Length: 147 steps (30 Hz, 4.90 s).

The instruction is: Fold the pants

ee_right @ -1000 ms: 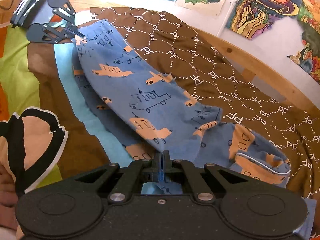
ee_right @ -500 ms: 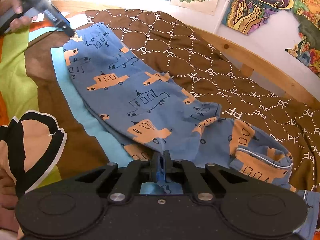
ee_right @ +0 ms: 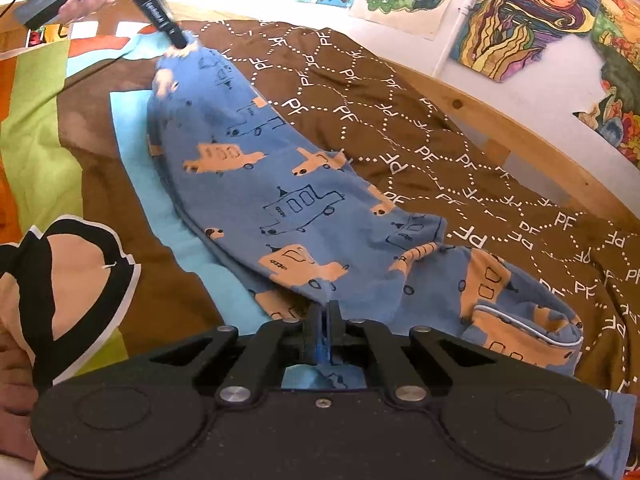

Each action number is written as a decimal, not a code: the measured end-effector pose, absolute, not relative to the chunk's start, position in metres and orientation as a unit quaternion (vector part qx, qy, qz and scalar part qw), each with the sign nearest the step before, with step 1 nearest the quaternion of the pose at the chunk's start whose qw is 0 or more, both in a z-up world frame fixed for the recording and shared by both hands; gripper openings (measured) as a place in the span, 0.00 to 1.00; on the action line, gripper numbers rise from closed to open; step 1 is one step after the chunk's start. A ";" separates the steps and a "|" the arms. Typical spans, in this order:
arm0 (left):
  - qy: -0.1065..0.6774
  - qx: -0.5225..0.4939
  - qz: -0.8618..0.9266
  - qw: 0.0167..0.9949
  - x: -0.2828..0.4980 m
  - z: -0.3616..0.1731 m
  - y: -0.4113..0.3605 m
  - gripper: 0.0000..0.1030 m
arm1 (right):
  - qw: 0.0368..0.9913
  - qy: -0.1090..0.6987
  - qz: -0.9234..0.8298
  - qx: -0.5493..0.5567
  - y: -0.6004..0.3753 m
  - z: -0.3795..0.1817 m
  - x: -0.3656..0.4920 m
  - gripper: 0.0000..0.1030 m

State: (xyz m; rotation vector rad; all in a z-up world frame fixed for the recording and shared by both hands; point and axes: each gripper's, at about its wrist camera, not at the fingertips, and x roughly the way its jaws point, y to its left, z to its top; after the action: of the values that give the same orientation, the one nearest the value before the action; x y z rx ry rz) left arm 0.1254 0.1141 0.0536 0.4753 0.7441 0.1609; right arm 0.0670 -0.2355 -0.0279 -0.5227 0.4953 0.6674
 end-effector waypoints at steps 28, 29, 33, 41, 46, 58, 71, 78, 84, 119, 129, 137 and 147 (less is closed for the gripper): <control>0.411 0.210 0.041 0.886 0.198 0.051 0.131 0.45 | 0.887 0.238 0.330 -0.216 -0.240 -0.018 0.065 0.46; 0.420 0.212 0.056 0.881 0.205 0.047 0.132 0.22 | 0.890 0.237 0.325 -0.214 -0.242 -0.018 0.066 0.48; 0.392 0.228 0.097 0.886 0.216 0.042 0.131 0.20 | 0.898 0.247 0.306 -0.199 -0.249 -0.019 0.072 0.52; 0.353 0.260 0.133 0.889 0.207 0.030 0.118 0.59 | 0.915 0.259 0.260 -0.170 -0.263 -0.016 0.080 0.54; 0.295 0.240 0.088 0.921 0.170 0.046 0.090 0.92 | 0.931 0.250 0.225 -0.140 -0.278 -0.004 0.083 0.78; 0.278 0.230 -0.261 0.896 0.118 -0.022 -0.070 1.00 | 0.934 0.311 0.135 0.114 -0.353 -0.002 0.121 0.86; 0.262 0.323 -0.361 0.835 0.097 -0.059 -0.122 0.49 | 0.881 0.362 0.090 0.290 -0.388 -0.032 0.179 0.65; 0.265 0.329 -0.372 0.827 0.094 -0.058 -0.123 0.06 | 0.880 0.348 0.064 0.317 -0.403 -0.025 0.179 0.12; 0.255 0.340 -0.393 0.815 0.092 -0.052 -0.120 0.04 | 0.896 0.343 0.076 0.271 -0.430 0.021 0.152 0.12; 0.383 0.271 -0.468 0.749 0.250 0.025 -0.321 0.85 | 0.941 0.277 0.022 0.191 -0.411 -0.018 0.055 0.72; 0.398 0.319 -0.462 0.725 0.253 -0.006 -0.345 0.08 | 0.936 0.293 0.021 0.194 -0.414 -0.024 0.059 0.24; 0.377 0.304 -0.475 0.735 0.250 0.004 -0.330 0.00 | 0.947 0.286 0.020 0.147 -0.406 -0.019 0.055 0.04; 0.402 0.275 -0.477 0.732 0.255 0.012 -0.340 0.64 | 0.946 0.289 0.019 0.144 -0.405 -0.021 0.058 0.04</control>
State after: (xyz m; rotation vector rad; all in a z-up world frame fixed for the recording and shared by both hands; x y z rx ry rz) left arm 0.2550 -0.3399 0.0123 0.6040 0.8849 -1.0487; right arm 0.0579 -0.4055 -0.0213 0.2928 0.5877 0.0392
